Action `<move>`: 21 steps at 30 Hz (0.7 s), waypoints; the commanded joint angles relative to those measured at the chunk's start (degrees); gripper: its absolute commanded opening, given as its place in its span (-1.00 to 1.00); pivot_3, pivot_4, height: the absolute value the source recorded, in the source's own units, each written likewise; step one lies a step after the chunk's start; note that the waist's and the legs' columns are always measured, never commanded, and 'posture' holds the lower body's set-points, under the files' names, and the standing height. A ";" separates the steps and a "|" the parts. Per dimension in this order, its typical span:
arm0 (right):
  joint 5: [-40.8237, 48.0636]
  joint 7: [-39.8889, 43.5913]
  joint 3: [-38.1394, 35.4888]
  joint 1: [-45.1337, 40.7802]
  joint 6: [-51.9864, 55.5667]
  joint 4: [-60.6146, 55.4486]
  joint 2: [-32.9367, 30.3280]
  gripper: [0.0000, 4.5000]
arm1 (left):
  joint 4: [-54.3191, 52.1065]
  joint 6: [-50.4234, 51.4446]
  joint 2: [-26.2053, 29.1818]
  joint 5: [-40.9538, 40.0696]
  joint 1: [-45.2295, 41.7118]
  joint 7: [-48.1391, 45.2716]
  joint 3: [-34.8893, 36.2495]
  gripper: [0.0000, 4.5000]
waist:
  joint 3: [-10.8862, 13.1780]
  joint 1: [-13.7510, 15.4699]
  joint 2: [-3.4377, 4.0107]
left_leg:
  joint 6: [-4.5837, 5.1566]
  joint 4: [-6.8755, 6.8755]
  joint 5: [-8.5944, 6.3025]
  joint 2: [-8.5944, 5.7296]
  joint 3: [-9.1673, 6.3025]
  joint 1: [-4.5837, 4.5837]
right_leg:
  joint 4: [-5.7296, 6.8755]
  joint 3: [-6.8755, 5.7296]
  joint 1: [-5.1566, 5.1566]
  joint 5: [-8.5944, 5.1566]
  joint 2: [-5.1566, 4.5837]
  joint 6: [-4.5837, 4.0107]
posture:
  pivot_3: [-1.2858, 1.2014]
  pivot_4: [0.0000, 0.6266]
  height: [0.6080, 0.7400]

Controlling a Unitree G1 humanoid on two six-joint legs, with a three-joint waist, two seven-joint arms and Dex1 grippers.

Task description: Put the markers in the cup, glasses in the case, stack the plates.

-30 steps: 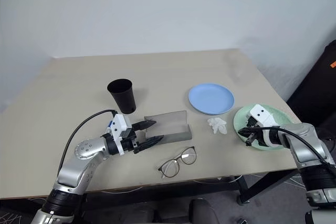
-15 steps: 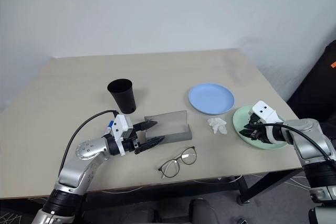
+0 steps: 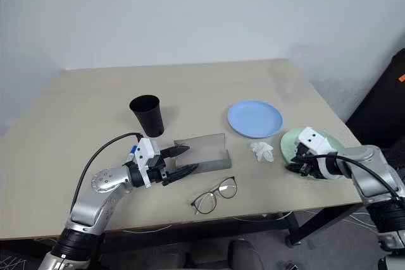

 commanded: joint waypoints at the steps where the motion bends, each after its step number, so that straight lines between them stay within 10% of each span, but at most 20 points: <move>1: -1.22 -1.82 0.04 -0.90 0.40 -1.08 -0.20 -0.30 | -0.63 -1.13 -0.20 0.02 -0.88 0.05 0.23 0.43 | 0.00 -0.01 0.00 | 0.00 0.00 0.00 0.01 0.01 0.00 | 0.00 0.00 0.00 0.00 0.00 0.00 | 0.03 -1.00 1.00; 6: -1.61 -2.70 0.78 -1.00 0.24 -0.87 -0.18 -0.30 | -0.65 -1.23 -0.17 0.15 -0.78 0.14 0.21 0.43 | 0.00 0.00 0.00 | -0.01 0.00 0.00 0.01 0.00 0.00 | 0.00 -0.01 -0.01 0.00 0.01 0.00 | 0.03 -1.00 1.00; 12: -1.66 -2.98 1.35 -1.66 0.75 -1.50 -0.39 -0.99 | -0.74 -1.32 -0.17 0.25 -0.66 0.30 0.17 0.43 | 0.00 -0.07 -0.08 | -0.01 0.00 0.00 0.01 0.00 0.01 | 0.00 0.00 -0.01 0.00 0.01 0.00 | 0.03 -1.00 1.00; 21: -3.21 -5.23 1.26 -3.61 0.43 -0.67 -0.29 -0.99 | -0.95 -1.30 -0.30 0.26 -0.55 0.48 0.01 0.43 | 0.02 -0.16 -0.31 | -0.04 0.04 -0.01 0.24 0.12 0.06 | -0.07 -0.31 -0.02 0.00 -0.08 0.01 | 0.03 -1.00 1.00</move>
